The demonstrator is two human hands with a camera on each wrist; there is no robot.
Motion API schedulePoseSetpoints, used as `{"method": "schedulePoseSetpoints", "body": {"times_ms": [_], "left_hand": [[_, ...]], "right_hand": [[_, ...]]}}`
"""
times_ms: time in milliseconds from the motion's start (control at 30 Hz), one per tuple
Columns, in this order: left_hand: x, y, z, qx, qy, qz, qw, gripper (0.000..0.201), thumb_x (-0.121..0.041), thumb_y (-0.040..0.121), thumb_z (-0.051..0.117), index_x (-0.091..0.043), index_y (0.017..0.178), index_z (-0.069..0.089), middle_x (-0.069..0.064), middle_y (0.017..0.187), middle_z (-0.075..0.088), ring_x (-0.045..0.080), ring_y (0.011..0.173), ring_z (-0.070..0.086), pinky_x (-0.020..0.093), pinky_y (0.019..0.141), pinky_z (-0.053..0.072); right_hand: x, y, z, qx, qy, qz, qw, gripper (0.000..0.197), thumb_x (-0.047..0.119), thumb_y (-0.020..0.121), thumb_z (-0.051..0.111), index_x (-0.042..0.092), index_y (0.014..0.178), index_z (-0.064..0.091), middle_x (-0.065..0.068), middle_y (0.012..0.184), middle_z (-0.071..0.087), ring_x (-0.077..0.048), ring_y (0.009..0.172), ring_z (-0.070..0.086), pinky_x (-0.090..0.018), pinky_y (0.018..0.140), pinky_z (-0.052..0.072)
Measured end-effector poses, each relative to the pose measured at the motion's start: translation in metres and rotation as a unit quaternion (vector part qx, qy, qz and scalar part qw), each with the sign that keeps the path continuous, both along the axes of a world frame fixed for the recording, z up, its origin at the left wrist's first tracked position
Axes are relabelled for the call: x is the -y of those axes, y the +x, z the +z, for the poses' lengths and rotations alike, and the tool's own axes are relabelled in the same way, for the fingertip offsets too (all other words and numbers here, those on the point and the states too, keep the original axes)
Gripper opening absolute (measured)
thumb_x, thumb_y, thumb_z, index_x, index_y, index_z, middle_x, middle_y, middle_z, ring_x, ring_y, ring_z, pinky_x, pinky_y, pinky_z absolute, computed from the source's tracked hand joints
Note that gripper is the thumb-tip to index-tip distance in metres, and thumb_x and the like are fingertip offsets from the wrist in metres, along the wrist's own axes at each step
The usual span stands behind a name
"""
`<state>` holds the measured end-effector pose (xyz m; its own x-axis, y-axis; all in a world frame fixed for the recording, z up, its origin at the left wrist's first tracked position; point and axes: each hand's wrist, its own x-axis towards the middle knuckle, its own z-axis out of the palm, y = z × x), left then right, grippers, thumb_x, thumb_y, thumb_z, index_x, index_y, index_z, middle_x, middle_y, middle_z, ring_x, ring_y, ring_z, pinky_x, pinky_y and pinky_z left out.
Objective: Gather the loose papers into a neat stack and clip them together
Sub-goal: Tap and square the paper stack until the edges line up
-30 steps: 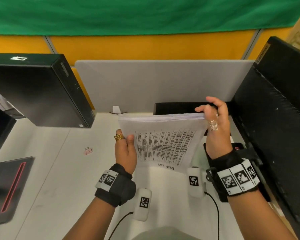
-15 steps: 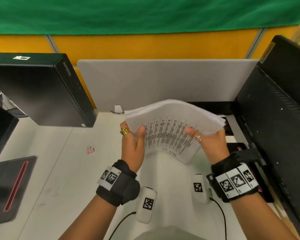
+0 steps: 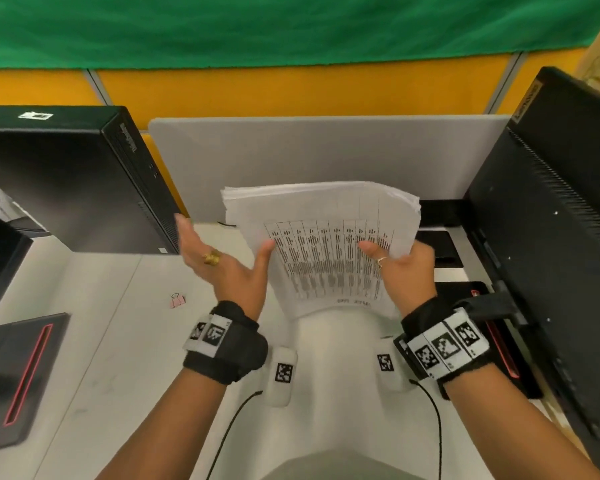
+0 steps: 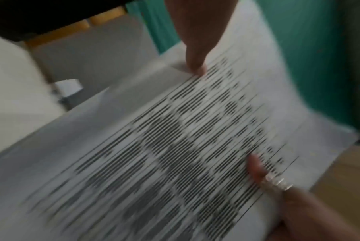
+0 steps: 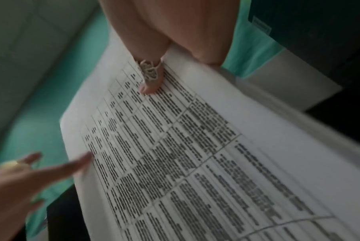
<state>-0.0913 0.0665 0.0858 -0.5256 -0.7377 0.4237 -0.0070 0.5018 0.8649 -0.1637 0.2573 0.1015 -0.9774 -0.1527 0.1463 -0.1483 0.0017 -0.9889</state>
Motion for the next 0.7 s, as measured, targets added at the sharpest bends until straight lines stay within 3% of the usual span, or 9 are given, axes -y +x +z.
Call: {"method": "schedulePoseSetpoints", "body": {"times_ms": [33, 100, 200, 267, 367, 433, 567, 633, 700], "left_hand": [[0.001, 0.003, 0.019, -0.039, -0.068, 0.011, 0.997, 0.105, -0.036, 0.069, 0.076, 0.003, 0.139, 0.009, 0.021, 0.148, 0.013, 0.028, 0.138, 0.011, 0.045, 0.118, 0.013], [-0.001, 0.005, 0.054, -0.066, -0.234, -0.053, 0.969, 0.087, -0.036, 0.076, 0.068, 0.002, 0.136, 0.019, 0.016, 0.146, 0.021, 0.034, 0.137, 0.014, 0.041, 0.118, 0.012], [-0.008, 0.002, 0.080, 0.053, -0.339, -0.198, 0.918, 0.050, -0.027, 0.082, 0.055, -0.009, 0.127, 0.042, 0.011, 0.129, 0.051, 0.029, 0.121, 0.043, 0.045, 0.107, 0.033], [-0.011, 0.000, 0.077, 0.073, -0.294, -0.224, 0.926, 0.024, -0.014, 0.084, 0.047, -0.012, 0.107, 0.055, 0.010, 0.102, 0.066, 0.028, 0.092, 0.060, 0.043, 0.084, 0.051], [-0.009, -0.003, 0.058, 0.051, -0.227, -0.205, 0.951, 0.014, -0.006, 0.083, 0.043, -0.006, 0.089, 0.056, 0.011, 0.078, 0.065, 0.027, 0.068, 0.061, 0.030, 0.061, 0.048], [0.001, -0.004, 0.049, 0.043, -0.185, -0.177, 0.966, 0.010, -0.002, 0.084, 0.048, -0.001, 0.090, 0.055, 0.007, 0.073, 0.059, 0.024, 0.064, 0.058, 0.022, 0.058, 0.040], [0.048, 0.002, 0.031, 0.033, -0.005, -0.133, 0.991, 0.023, 0.004, 0.087, 0.051, 0.010, 0.109, 0.050, 0.010, 0.096, 0.056, 0.019, 0.087, 0.055, -0.002, 0.063, 0.042], [0.068, 0.010, 0.019, 0.036, 0.058, -0.121, 0.990, 0.025, 0.000, 0.089, 0.049, 0.007, 0.113, 0.050, 0.010, 0.103, 0.057, 0.020, 0.088, 0.057, 0.001, 0.072, 0.047], [0.076, 0.015, 0.008, 0.041, 0.119, -0.104, 0.987, 0.025, -0.004, 0.090, 0.048, 0.001, 0.114, 0.050, 0.010, 0.104, 0.058, 0.018, 0.087, 0.059, 0.022, 0.082, 0.052]], "right_hand": [[0.001, -0.001, 0.006, -0.066, 0.031, -0.013, 0.997, 0.023, 0.005, 0.077, 0.067, 0.015, 0.097, 0.065, 0.015, 0.079, 0.062, 0.009, 0.069, 0.063, -0.005, 0.062, 0.051], [0.004, -0.003, 0.012, -0.210, 0.138, -0.040, 0.967, 0.010, 0.006, 0.077, 0.068, 0.007, 0.086, 0.069, 0.006, 0.074, 0.063, 0.003, 0.065, 0.060, -0.006, 0.064, 0.047], [0.012, -0.005, 0.014, -0.341, 0.294, -0.037, 0.892, 0.006, 0.007, 0.078, 0.066, 0.006, 0.080, 0.071, -0.007, 0.075, 0.071, -0.017, 0.066, 0.062, -0.020, 0.064, 0.046], [0.018, -0.002, 0.016, -0.362, 0.328, -0.026, 0.872, 0.009, 0.007, 0.078, 0.064, 0.008, 0.083, 0.071, -0.008, 0.077, 0.072, -0.021, 0.069, 0.065, -0.021, 0.065, 0.046], [0.021, 0.000, 0.019, -0.343, 0.363, 0.015, 0.866, 0.009, 0.016, 0.079, 0.066, 0.012, 0.085, 0.071, -0.006, 0.078, 0.073, -0.019, 0.070, 0.065, -0.020, 0.066, 0.043], [0.013, -0.006, 0.019, -0.264, 0.410, 0.064, 0.871, 0.011, 0.024, 0.078, 0.068, 0.015, 0.083, 0.070, -0.003, 0.074, 0.070, -0.017, 0.068, 0.062, -0.025, 0.064, 0.047], [-0.025, -0.022, 0.007, -0.119, 0.562, 0.077, 0.815, 0.017, 0.035, 0.072, 0.072, 0.027, 0.066, 0.058, 0.008, 0.061, 0.057, -0.015, 0.067, 0.059, -0.030, 0.064, 0.049], [-0.041, -0.026, 0.000, -0.089, 0.488, 0.049, 0.867, 0.011, 0.027, 0.073, 0.073, 0.019, 0.078, 0.067, 0.002, 0.072, 0.065, -0.016, 0.073, 0.063, -0.032, 0.071, 0.053], [-0.048, -0.024, -0.009, -0.002, 0.276, 0.029, 0.961, 0.024, 0.012, 0.072, 0.072, 0.011, 0.096, 0.066, 0.000, 0.085, 0.067, -0.011, 0.081, 0.065, -0.028, 0.077, 0.053]]}}
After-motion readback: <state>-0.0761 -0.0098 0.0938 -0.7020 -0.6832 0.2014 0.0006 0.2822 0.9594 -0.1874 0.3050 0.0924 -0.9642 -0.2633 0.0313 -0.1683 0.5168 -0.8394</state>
